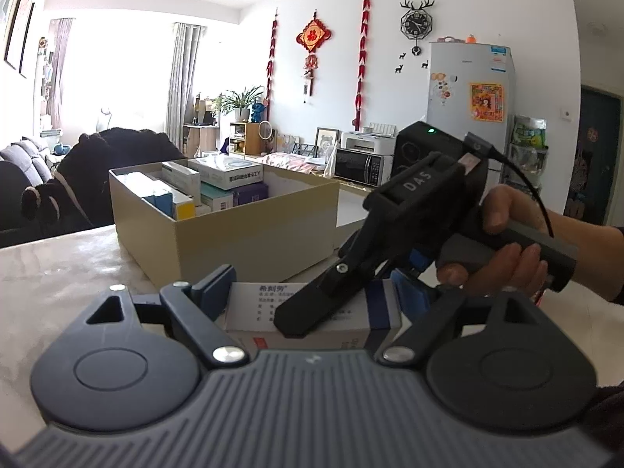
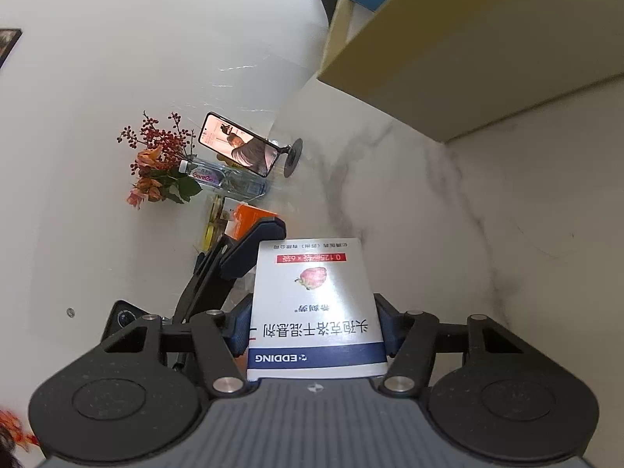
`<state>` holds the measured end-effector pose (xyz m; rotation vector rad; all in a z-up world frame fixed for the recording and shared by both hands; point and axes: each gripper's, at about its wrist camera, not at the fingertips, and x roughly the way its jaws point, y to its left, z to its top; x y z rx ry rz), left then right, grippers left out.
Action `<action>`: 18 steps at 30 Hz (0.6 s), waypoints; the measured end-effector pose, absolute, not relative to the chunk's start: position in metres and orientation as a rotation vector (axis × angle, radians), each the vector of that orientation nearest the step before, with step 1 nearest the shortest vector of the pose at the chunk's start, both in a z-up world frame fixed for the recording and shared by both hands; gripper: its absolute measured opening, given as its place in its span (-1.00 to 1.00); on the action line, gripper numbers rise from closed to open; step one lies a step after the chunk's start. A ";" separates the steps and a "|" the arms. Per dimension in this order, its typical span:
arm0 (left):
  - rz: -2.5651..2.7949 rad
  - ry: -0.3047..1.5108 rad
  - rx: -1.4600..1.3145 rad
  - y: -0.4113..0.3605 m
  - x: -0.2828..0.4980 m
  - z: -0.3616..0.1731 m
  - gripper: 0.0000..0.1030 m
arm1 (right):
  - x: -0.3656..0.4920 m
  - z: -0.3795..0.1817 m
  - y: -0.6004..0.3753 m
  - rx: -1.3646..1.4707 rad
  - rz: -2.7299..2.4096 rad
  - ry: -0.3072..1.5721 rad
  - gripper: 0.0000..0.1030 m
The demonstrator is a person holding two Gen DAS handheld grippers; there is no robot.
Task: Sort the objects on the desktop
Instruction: 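Grasp the blue-striped strawberry box with the left gripper while the right gripper grasps a white EDDING box, then carry the white EDDING box over the tan box with the right gripper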
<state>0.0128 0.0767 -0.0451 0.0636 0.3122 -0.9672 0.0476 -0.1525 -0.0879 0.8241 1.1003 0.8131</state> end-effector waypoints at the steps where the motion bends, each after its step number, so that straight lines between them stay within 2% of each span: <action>1: -0.960 0.315 0.062 0.077 0.014 -0.045 0.69 | 0.047 -0.087 -0.151 0.812 0.808 1.093 0.22; 11: -0.954 0.297 0.028 0.085 0.014 -0.037 0.83 | 0.055 -0.073 -0.155 0.692 0.669 1.051 0.19; 18: -0.904 0.313 -0.036 0.094 0.024 -0.043 0.88 | 0.070 -0.025 -0.187 0.643 0.578 0.936 0.19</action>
